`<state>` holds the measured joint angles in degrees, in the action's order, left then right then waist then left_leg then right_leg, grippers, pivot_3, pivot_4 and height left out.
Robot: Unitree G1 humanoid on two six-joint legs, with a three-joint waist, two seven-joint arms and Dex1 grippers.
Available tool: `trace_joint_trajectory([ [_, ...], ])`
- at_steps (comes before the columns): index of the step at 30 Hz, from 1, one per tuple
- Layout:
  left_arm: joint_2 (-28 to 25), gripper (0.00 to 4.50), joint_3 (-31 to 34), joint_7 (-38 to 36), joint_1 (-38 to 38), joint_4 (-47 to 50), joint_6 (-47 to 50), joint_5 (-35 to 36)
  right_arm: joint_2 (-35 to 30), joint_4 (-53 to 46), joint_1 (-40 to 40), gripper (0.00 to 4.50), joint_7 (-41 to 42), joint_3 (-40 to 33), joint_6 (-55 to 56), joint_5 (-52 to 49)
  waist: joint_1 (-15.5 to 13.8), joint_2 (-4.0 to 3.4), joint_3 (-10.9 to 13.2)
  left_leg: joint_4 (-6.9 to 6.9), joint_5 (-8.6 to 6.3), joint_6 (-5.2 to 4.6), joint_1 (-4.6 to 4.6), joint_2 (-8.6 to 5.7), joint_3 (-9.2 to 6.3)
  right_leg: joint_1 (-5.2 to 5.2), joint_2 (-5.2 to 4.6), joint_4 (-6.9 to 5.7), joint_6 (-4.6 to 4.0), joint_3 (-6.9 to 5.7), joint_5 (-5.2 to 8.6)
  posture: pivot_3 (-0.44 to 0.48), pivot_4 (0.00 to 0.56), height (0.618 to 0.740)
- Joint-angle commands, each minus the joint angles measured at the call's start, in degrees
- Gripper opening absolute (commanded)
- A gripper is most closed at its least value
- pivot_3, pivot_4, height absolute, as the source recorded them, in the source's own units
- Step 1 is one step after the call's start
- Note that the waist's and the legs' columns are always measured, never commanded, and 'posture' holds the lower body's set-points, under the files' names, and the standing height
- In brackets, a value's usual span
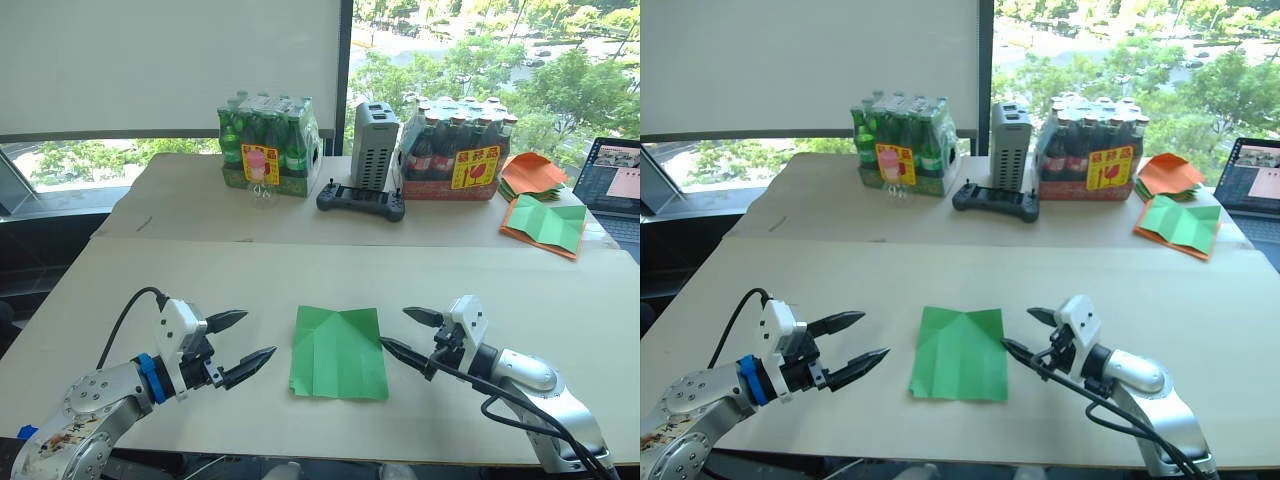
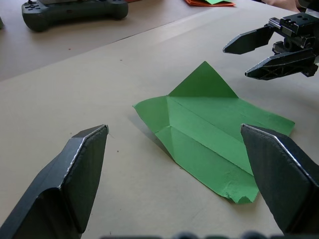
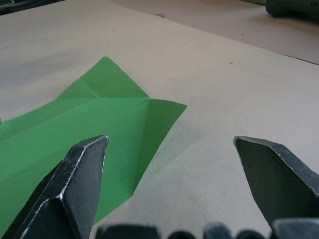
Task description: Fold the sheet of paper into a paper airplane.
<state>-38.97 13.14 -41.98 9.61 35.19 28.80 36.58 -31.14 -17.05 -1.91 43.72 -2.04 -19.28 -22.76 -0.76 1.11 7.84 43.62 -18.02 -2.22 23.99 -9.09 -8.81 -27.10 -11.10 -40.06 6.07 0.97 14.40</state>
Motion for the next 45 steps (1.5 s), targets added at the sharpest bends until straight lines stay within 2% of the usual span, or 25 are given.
trace_joint_trajectory([
  [1, -0.57, 4.50, 0.48, -0.25, -0.55, 0.47, -0.29, 0.12, -0.38, -1.91, -0.41, 4.47, 0.04, -1.32, 0.05, -0.96, 0.00, 0.00, 0.00, 0.00, 0.00, 0.00, 0.00, 0.00, 0.00, 0.00, 0.00, 0.00, 0.00, 0.00, 0.00, 0.000, 0.150, 0.675],
  [7, -0.43, 4.50, 0.59, -1.08, -1.27, -0.34, 0.72, 1.86, -0.15, -1.64, -0.37, 4.47, -0.27, -1.03, 0.13, -0.75, 0.00, 0.00, 0.00, 0.00, 0.00, 0.00, 0.00, 0.00, 0.00, 0.00, 0.00, 0.00, 0.00, 0.00, 0.00, 0.000, 0.150, 0.675],
  [10, 0.83, 3.72, 1.41, -1.29, -2.87, -0.85, 1.05, 5.36, -0.19, -1.56, -0.41, 4.50, -0.42, -1.07, 0.04, -0.69, -0.02, 0.00, 0.00, 0.00, 0.00, 0.00, 0.00, 0.00, -0.01, 0.00, 0.00, -0.01, 0.00, 0.00, 0.00, 0.000, 0.150, 0.675],
  [13, 0.39, 2.72, -0.13, -2.99, -3.73, -0.96, 1.10, 5.61, -0.33, -1.66, -0.28, 4.50, -0.61, -1.18, -0.19, -0.67, 0.00, 0.00, 0.00, 0.01, 0.00, 0.00, 0.00, -0.01, -0.01, 0.00, 0.00, -0.01, 0.00, -0.01, 0.00, 0.000, 0.150, 0.675],
  [17, 0.11, 1.40, -6.10, -5.49, -6.92, -3.20, -0.35, 1.38, -0.35, -1.94, 0.01, 4.50, -0.82, -1.11, -0.36, -0.64, -0.01, 0.00, 0.00, 0.01, 0.01, 0.01, 0.00, -0.01, -0.01, 0.00, -0.01, -0.01, 0.00, 0.00, 0.00, 0.000, 0.150, 0.675],
  [21, 1.27, 0.03, -15.48, -7.03, -13.21, -8.80, -2.03, -5.75, -0.45, -2.52, -0.13, 4.50, -1.27, -1.00, -0.81, -0.47, -0.21, 0.00, 0.00, 0.03, 0.00, 0.01, -0.01, -0.03, 0.00, 0.03, -0.03, 0.00, 0.00, 0.00, 0.00, 0.000, 0.150, 0.675],
  [26, 5.20, 0.03, -23.60, -9.01, -19.04, -18.04, -5.13, -11.99, -0.70, -3.68, 0.35, 4.50, -1.91, -1.02, -1.40, -0.27, -0.04, 0.00, 0.00, 0.03, 0.00, 0.00, 0.00, -0.03, -0.01, 0.03, -0.03, 0.01, 0.01, -0.01, 0.00, 0.000, 0.150, 0.675],
  [30, 7.18, 0.03, -26.82, -10.14, -21.66, -21.80, -5.46, -14.44, -1.39, -5.03, 0.88, 4.50, -2.17, -1.08, -2.18, -0.08, 0.04, 0.00, 0.00, 0.03, 0.01, 0.00, -0.01, -0.02, -0.02, 0.03, -0.03, 0.00, 0.01, -0.01, -0.01, 0.000, 0.150, 0.675],
  [34, 5.06, 0.03, -30.42, -11.57, -22.45, -24.79, -6.07, -19.90, -3.46, -7.60, 0.85, 4.50, -2.11, -2.00, -5.59, -1.62, 0.06, 0.00, 0.00, 0.03, 0.01, 0.00, -0.01, -0.03, -0.02, 0.03, -0.04, 0.00, 0.01, -0.01, -0.01, 0.000, 0.150, 0.675],
  [39, 3.74, 0.03, -31.45, -11.59, -22.04, -25.86, -6.74, -23.06, -5.49, -10.10, 1.73, 4.50, -1.60, -2.80, -8.31, -3.11, 0.02, 0.00, -0.01, 0.02, 0.01, 0.00, -0.05, -0.02, -0.05, 0.07, -0.03, 0.01, 0.01, -0.02, -0.01, 0.000, 0.150, 0.675],
  [42, 2.98, 0.00, -31.10, -11.82, -21.56, -25.36, -6.12, -23.25, -6.15, -10.70, 2.17, 3.65, -1.73, -2.95, -8.95, -3.08, 0.04, 0.00, -0.01, 0.02, 0.00, 0.00, -0.14, -0.02, -0.04, 0.15, -0.04, 0.01, 0.01, -0.01, 0.00, 0.000, 0.150, 0.675],
  [45, 1.75, 0.00, -31.17, -11.80, -21.33, -24.67, -5.47, -23.75, -6.99, -11.02, 2.96, 2.61, -1.59, -2.74, -9.01, -2.59, 0.05, 0.00, -0.01, 0.01, 0.00, -0.01, -0.18, -0.01, -0.04, 0.17, -0.03, 0.01, 0.01, -0.01, 0.00, 0.000, 0.150, 0.675],
])
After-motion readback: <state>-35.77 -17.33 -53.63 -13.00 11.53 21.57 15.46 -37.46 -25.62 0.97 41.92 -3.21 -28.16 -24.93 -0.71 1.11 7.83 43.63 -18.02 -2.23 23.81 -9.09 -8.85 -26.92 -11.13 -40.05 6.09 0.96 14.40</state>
